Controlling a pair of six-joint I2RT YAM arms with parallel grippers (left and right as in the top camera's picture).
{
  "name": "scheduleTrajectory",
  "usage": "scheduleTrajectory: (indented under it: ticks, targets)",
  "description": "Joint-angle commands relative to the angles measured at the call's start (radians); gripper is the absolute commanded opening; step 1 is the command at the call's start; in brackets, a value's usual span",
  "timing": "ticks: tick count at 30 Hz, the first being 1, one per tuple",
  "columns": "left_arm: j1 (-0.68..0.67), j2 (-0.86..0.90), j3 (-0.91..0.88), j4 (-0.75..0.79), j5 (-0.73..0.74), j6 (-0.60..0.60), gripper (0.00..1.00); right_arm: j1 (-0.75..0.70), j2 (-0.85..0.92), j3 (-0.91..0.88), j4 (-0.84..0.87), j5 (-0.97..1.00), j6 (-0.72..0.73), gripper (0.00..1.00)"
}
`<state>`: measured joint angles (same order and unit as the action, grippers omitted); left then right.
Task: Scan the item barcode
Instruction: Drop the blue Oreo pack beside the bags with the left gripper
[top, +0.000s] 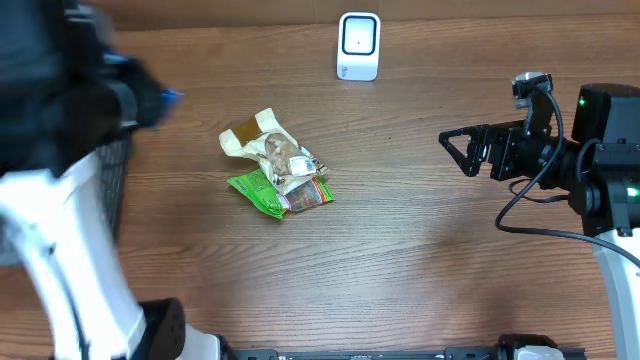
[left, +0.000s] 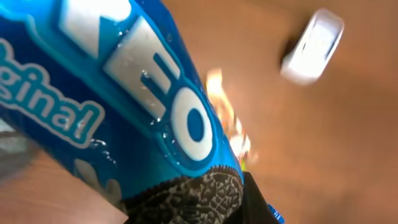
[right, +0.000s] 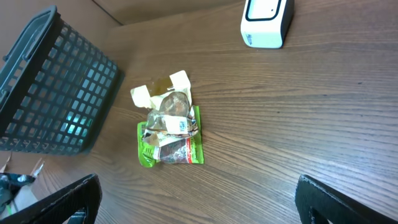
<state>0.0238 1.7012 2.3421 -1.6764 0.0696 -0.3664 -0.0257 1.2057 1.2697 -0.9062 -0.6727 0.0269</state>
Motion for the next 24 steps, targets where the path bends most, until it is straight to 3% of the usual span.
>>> scheduleTrajectory:
  ticks: [1, 8, 14, 16, 19, 20, 24]
  targets:
    - [-0.114, 0.058, -0.192, 0.045, -0.042, -0.037, 0.04, -0.003, 0.001, 0.020, 0.006, 0.002, 0.003, 1.00]
    - [-0.236, 0.156, -0.645, 0.338, -0.050, -0.111, 0.05, -0.003, 0.001, 0.020, 0.002, 0.002, 0.003, 1.00]
    - [-0.243, 0.253, -0.814, 0.474, 0.013, -0.136, 0.06, -0.003, 0.001, 0.020, 0.001, 0.002, 0.002, 1.00]
    - [-0.243, 0.279, -0.821, 0.472, 0.027, -0.135, 0.23, -0.003, 0.001, 0.020, 0.002, 0.002, 0.003, 1.00]
    - [-0.243, 0.294, -0.821, 0.470, 0.031, -0.132, 0.60, -0.003, 0.001, 0.020, 0.004, 0.002, 0.002, 1.00]
    - [-0.241, 0.293, -0.817, 0.473, 0.031, -0.121, 0.67, -0.003, 0.001, 0.020, 0.006, 0.002, 0.003, 1.00]
    - [-0.226, 0.293, -0.718, 0.414, 0.023, -0.075, 0.70, -0.003, 0.001, 0.020, 0.010, 0.002, 0.002, 1.00]
